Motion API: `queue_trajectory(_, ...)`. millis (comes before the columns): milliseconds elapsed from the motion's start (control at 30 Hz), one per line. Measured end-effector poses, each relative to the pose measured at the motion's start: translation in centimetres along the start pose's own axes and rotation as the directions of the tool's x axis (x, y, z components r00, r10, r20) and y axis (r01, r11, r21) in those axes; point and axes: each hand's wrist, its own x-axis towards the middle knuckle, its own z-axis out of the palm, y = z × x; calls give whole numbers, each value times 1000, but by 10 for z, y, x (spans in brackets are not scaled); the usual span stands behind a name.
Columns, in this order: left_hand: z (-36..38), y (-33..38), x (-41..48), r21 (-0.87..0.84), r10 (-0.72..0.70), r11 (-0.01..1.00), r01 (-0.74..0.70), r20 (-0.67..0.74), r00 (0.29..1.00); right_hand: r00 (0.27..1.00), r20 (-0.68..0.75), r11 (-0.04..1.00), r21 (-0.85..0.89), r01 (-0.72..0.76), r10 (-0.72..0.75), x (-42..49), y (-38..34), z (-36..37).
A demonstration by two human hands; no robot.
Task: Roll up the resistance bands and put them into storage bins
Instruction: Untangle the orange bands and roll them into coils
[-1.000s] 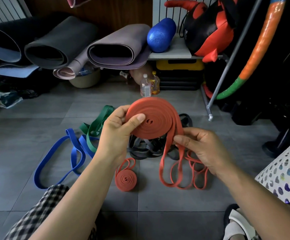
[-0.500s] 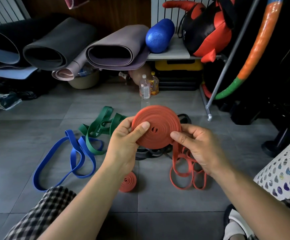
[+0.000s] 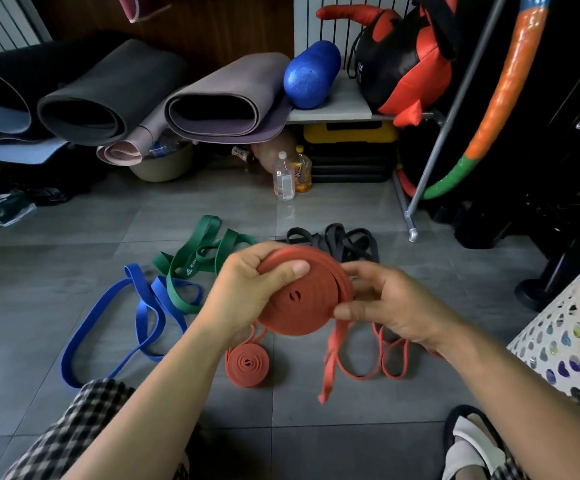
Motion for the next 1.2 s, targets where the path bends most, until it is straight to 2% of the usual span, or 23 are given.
queue_trajectory(67,-6,7,1,-87,-5,996,-1,-70,998,993,95,991,-115,-66,77,-1,10,-2)
queue_trajectory(133,-13,12,2,-140,-6,990,-11,-117,993,986,100,971,-210,-113,136,0,22,-2)
queue_trajectory(233,-23,14,4,-169,-5,985,-25,-171,985,987,-10,933,-325,-155,161,3,32,-3)
queue_trajectory(333,-30,15,5,-228,26,970,-80,-232,972,980,-141,846,-497,-192,139,2,36,-6)
queue_trajectory(500,-41,18,5,-297,50,943,-151,-320,946,911,-402,780,-538,-319,95,-5,45,-21)
queue_trajectory(567,-42,16,5,-282,35,950,-137,-338,940,860,-499,871,-373,-320,102,-6,47,-27)
queue_trajectory(633,-43,12,5,-294,-3,950,-110,-359,933,820,-529,960,-38,-277,216,-7,45,-28)
queue_trajectory(700,-46,9,6,-313,-42,946,-85,-378,925,835,-485,961,214,-172,258,-10,43,-35)
queue_trajectory(800,-50,6,7,-308,-66,949,-68,-404,912,883,-361,873,477,-100,299,-14,42,-46)
queue_trajectory(933,-50,3,9,-277,-76,959,-56,-444,893,927,-245,747,662,-55,285,-20,36,-52)
queue_trajectory(1067,-50,0,10,-247,-84,968,-34,-453,887,945,-158,683,726,-86,287,-27,27,-58)
queue_trajectory(1133,-50,0,10,-224,-71,974,-35,-450,890,910,-179,707,691,-154,373,-28,28,-59)
queue_trajectory(1200,-48,2,10,-175,-24,983,-60,-440,898,833,-291,760,613,-215,471,-28,35,-60)
